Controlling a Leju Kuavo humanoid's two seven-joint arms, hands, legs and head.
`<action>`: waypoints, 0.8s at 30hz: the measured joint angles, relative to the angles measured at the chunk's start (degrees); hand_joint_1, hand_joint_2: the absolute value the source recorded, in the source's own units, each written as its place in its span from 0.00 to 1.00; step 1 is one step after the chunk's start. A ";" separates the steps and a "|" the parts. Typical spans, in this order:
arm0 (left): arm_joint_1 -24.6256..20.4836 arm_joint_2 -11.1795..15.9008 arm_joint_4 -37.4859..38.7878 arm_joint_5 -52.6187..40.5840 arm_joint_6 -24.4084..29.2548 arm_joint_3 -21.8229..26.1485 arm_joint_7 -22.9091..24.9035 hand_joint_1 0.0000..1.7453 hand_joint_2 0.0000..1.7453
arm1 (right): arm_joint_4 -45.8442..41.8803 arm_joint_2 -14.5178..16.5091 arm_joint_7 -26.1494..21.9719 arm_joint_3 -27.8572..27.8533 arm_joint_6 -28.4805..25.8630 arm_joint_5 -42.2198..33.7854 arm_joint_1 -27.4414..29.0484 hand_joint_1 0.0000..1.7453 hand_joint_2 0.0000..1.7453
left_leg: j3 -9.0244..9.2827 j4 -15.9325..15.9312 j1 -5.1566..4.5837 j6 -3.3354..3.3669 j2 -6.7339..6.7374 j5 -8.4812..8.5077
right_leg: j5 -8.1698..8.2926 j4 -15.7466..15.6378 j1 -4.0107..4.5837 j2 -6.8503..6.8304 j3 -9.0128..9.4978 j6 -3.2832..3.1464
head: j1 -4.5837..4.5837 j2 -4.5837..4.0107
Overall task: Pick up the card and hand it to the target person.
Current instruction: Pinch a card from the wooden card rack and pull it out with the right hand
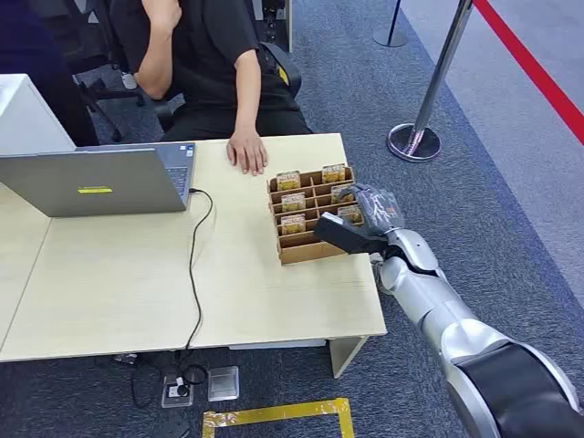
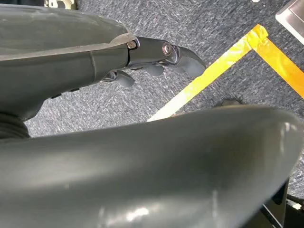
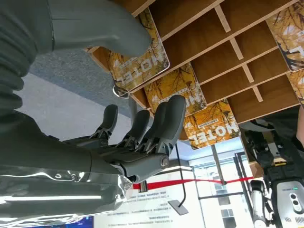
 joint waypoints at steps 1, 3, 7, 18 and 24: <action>0.00 0.00 0.00 0.00 -0.01 0.00 0.00 0.00 0.00 | 0.03 0.00 0.00 0.00 0.00 -0.01 0.00 0.40 1.00 | 0.00 0.00 0.00 0.00 0.00 0.00 | 0.00 0.00 0.00 0.00 0.00 0.00 | 0.01 0.00; 0.00 0.00 0.00 0.00 -0.03 0.00 0.00 0.00 0.00 | 0.08 0.00 -0.01 0.00 -0.01 -0.03 0.00 0.38 1.00 | 0.00 0.00 0.00 0.00 0.00 0.00 | 0.00 0.00 0.00 0.00 0.00 0.00 | 0.01 0.00; 0.00 -0.02 0.00 -0.01 -0.03 0.00 -0.01 0.00 0.00 | 0.14 0.00 0.10 0.00 -0.04 0.04 0.00 0.37 1.00 | 0.00 0.00 0.00 0.00 0.00 0.00 | 0.00 0.00 0.00 0.00 0.00 0.00 | 0.00 0.01; -0.01 -0.02 0.00 -0.01 0.01 0.00 -0.01 0.00 0.00 | 0.71 -0.03 2.15 0.08 -0.58 1.48 -0.01 0.42 1.00 | 0.00 0.00 0.00 0.00 0.00 0.00 | 0.00 0.00 0.00 0.00 0.00 0.00 | 0.01 0.00; -0.01 -0.02 0.00 0.00 0.04 0.00 -0.01 0.00 0.00 | 1.44 -0.07 2.83 0.09 -0.58 1.57 -0.03 0.43 1.00 | 0.00 0.00 0.00 0.00 0.00 0.00 | 0.00 0.00 0.00 0.00 0.00 0.00 | 0.01 0.01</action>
